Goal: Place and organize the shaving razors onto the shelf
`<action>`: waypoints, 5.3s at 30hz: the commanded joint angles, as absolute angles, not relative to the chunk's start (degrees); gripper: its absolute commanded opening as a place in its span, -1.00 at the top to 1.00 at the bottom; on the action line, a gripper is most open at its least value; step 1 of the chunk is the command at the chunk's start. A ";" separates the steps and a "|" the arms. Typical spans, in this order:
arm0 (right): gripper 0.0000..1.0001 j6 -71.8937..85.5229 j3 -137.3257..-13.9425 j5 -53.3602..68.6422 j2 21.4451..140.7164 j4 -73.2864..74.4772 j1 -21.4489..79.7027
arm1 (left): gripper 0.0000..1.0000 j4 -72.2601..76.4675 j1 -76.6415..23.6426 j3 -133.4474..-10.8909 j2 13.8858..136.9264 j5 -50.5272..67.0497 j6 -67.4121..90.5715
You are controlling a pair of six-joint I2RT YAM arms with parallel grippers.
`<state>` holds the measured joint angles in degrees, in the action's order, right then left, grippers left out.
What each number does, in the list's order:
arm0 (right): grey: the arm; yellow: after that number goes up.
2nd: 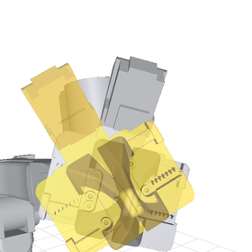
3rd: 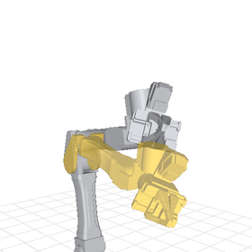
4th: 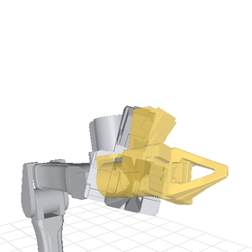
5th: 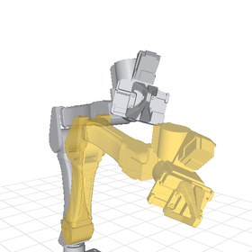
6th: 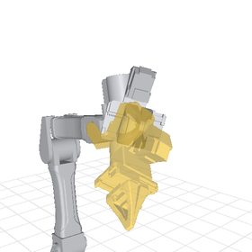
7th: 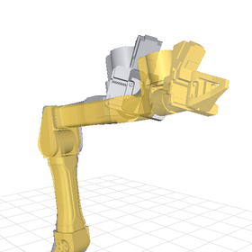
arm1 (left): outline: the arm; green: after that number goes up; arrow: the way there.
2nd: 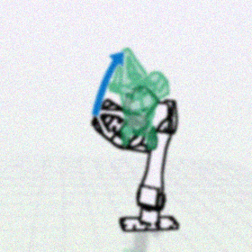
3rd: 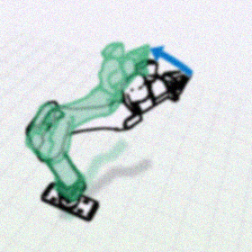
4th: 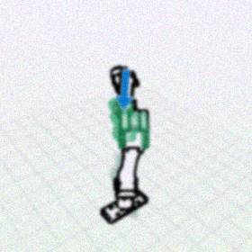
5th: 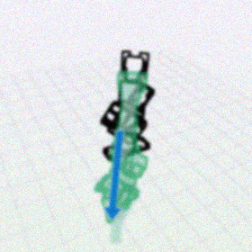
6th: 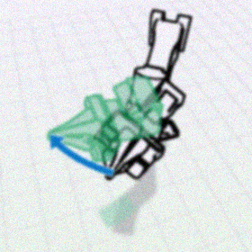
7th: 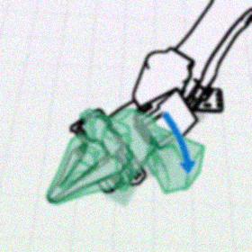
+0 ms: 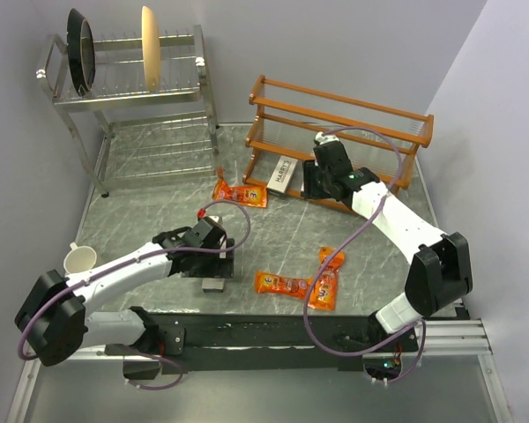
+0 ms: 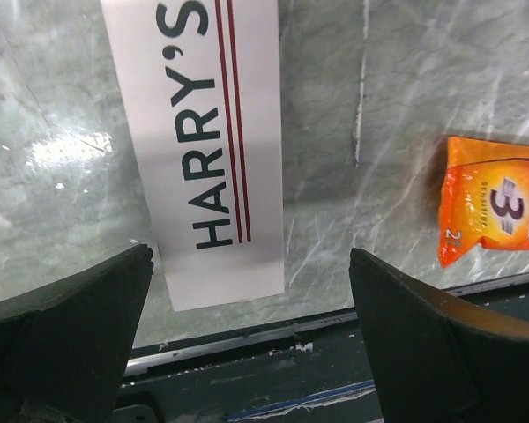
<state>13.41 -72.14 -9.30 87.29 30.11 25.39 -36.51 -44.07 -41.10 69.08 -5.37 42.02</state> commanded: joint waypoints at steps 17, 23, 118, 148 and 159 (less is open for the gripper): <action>-0.21 16.61 -76.82 -5.28 86.31 31.64 19.34 | -0.38 -36.65 -45.53 -37.27 73.12 -0.79 48.16; -0.20 17.67 -76.11 -3.69 86.22 31.64 18.28 | -0.25 -35.33 -45.53 -39.46 74.88 -1.41 46.42; -0.17 15.03 -65.65 -2.11 58.36 36.03 -8.70 | -0.23 -17.94 -58.45 -134.56 146.16 -17.22 30.06; -0.18 13.02 -66.45 -0.18 58.36 36.12 -8.88 | -0.99 -10.11 -58.71 -95.79 114.73 -9.58 22.69; -0.37 -2.45 -58.62 22.48 54.32 35.42 -8.70 | -0.99 -8.51 -54.15 -61.09 86.58 20.10 -2.93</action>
<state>5.23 -59.00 10.20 55.83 36.23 -8.51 -7.70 -57.52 -66.13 89.12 4.34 11.49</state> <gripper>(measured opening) 0.682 0.995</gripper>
